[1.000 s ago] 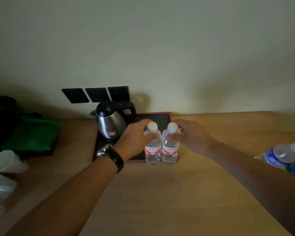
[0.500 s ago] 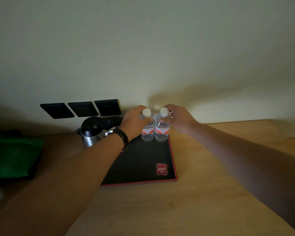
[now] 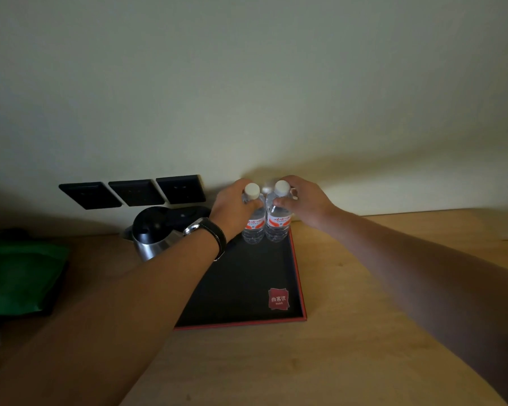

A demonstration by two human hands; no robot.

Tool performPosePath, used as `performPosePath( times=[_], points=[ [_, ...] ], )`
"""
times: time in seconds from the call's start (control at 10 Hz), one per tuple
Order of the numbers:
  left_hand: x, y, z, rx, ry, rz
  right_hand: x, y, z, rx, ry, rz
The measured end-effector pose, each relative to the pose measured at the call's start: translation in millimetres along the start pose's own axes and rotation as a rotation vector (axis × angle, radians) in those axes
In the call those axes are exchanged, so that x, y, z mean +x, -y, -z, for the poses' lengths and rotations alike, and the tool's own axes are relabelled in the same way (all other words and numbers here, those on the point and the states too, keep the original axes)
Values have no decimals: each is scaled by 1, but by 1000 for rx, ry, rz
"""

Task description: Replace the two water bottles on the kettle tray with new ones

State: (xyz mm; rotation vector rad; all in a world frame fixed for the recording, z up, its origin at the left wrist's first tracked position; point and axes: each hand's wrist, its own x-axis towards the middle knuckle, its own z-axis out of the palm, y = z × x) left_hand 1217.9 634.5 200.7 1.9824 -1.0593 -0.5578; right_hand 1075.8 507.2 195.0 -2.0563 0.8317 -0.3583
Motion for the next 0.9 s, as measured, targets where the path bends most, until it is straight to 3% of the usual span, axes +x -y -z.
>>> performPosePath(
  times=[0.6,0.9],
  points=[
    [-4,3,-4,-12,-35,48,-2,1,-2,-57,28,-4],
    [-14,-13,19,37,-68,86,-22,30,16,-217,38,-40]
  ],
)
